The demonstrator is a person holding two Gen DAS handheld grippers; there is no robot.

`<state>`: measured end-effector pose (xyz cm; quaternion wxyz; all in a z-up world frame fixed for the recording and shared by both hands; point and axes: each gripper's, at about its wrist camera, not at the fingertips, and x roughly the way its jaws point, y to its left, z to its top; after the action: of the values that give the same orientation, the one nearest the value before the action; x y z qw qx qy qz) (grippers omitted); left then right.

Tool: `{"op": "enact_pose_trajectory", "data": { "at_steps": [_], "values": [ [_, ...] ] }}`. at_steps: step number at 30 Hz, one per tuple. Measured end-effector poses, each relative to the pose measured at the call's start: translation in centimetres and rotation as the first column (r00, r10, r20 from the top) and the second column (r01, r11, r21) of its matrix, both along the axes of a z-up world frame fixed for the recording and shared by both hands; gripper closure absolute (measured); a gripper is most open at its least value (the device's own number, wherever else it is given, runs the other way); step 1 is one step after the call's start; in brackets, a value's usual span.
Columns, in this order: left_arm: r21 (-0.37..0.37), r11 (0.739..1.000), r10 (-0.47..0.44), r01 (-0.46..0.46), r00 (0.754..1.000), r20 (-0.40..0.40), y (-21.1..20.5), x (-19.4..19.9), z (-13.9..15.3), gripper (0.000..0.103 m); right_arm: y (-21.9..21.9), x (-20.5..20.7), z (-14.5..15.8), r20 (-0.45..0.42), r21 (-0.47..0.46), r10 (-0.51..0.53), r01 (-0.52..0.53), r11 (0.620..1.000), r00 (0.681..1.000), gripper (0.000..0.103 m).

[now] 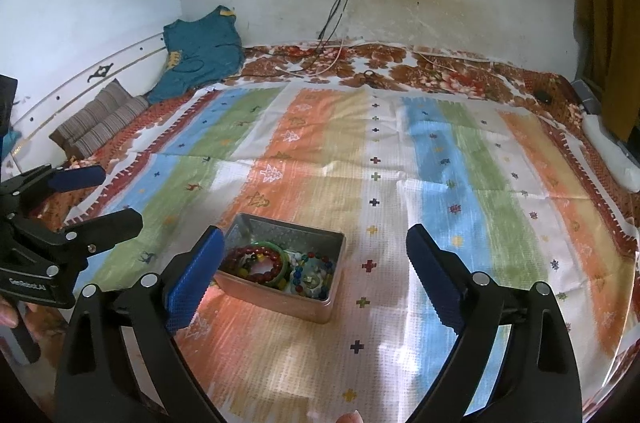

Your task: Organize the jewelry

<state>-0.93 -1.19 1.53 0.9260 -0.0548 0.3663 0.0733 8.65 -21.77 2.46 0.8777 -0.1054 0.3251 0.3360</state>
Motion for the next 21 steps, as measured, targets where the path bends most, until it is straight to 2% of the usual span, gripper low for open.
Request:
{"op": "enact_pose_trajectory", "data": {
  "at_steps": [21],
  "values": [
    [0.003, 1.000, 0.005, -0.005, 1.000, 0.001, 0.28, -0.09, 0.06, 0.006, 0.22, -0.65, 0.03, -0.003, 0.002, 0.008, -0.008, 1.000, 1.000, 0.010]
  ]
}}
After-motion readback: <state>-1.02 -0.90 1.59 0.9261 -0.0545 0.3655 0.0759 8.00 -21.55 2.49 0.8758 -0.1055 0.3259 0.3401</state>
